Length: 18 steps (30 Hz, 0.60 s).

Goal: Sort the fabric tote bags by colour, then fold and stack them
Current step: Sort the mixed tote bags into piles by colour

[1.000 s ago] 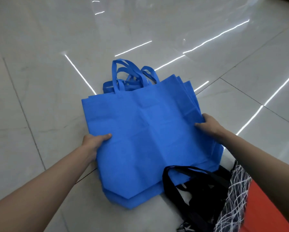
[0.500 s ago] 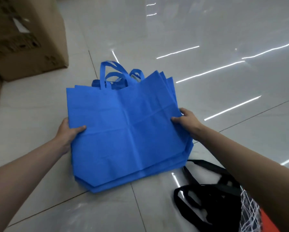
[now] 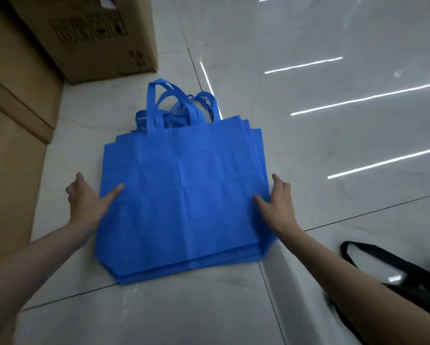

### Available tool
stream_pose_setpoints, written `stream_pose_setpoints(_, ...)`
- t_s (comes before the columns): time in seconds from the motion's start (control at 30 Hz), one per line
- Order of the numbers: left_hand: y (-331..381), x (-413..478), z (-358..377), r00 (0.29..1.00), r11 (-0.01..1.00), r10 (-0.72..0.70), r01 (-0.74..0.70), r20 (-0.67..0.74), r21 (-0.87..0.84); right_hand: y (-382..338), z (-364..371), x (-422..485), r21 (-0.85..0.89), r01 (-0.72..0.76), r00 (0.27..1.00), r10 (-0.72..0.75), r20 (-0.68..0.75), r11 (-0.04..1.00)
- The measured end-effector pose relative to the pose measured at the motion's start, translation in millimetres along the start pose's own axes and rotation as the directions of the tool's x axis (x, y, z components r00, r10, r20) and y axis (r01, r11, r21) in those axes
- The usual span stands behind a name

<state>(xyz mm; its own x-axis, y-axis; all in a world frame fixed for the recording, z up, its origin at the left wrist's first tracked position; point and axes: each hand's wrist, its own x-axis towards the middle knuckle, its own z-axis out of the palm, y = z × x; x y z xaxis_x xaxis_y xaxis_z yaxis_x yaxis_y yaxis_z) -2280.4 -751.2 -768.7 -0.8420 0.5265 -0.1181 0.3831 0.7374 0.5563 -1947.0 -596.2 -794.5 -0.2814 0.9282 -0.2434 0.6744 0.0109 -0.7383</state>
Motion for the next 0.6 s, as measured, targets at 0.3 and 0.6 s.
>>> stream_pose_setpoints(0.3,-42,-115,53,0.386,0.190,0.697,-0.912,0.604,0.364,41,36,-59,-0.622,0.722,0.684,-0.445,0.578,0.301)
stream_pose_setpoints(0.6,-28,-86,47,0.472,0.224,0.680,-0.863,0.562,0.454,21,31,-35,-0.561,0.737,0.675,-0.436,0.595,0.376)
